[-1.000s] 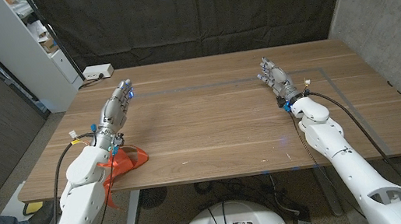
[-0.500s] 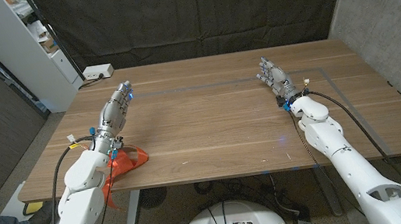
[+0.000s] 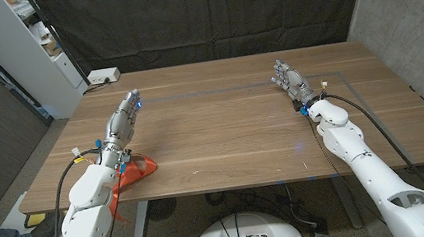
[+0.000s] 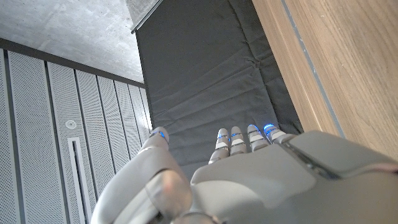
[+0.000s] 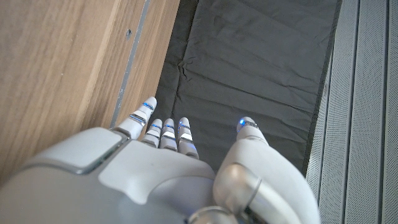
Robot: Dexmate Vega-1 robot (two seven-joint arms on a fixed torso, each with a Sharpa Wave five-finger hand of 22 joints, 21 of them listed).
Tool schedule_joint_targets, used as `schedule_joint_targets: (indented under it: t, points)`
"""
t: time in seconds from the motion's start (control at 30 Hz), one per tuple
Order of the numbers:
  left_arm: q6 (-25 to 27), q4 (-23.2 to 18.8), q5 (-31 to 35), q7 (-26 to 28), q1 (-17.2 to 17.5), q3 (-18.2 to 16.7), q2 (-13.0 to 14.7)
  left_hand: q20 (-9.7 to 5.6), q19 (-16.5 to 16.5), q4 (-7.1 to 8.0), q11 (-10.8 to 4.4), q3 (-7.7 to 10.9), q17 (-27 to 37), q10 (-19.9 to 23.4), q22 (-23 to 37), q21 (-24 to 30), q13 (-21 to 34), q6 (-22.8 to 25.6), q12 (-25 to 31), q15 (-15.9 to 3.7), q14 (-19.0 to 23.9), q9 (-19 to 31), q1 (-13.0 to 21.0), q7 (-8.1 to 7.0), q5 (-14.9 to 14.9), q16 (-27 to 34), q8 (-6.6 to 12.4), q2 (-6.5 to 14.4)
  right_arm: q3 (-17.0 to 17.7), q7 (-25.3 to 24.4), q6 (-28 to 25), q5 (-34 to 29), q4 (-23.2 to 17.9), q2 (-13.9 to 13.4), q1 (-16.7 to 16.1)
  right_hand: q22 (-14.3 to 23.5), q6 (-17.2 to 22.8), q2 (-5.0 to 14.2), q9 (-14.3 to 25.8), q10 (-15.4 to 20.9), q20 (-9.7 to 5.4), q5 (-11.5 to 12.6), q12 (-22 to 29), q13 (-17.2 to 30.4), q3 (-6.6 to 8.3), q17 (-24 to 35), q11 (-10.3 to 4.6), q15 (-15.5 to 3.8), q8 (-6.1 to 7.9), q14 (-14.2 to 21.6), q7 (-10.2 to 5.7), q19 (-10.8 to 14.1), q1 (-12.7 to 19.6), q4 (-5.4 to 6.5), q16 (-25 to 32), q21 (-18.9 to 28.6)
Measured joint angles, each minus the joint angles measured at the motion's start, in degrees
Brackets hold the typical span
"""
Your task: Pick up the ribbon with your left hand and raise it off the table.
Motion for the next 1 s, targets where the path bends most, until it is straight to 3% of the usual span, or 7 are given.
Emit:
schedule_joint_targets:
  t: [1.0]
  points:
    - [-0.8, -3.0, 1.1, -0.9, 2.7, -1.9, 1.1, 0.0, 0.0, -0.36, 0.15, -0.01, 0.0, 0.3, 0.0, 0.0, 0.0, 0.6, 0.0, 0.04, 0.7, 0.0, -0.3, 0.0, 0.0, 0.0, 0.0, 0.3, -0.4, -1.1, -0.2, -1.2, 0.5, 0.0, 0.7, 0.0, 0.0, 0.22, 0.0, 0.2, -0.01, 0.0, 0.5, 0.0, 0.06, 0.0, 0.21, 0.0, 0.0, 0.0, 0.0, 0.0, -0.2, -0.41, 0.0, 0.0]
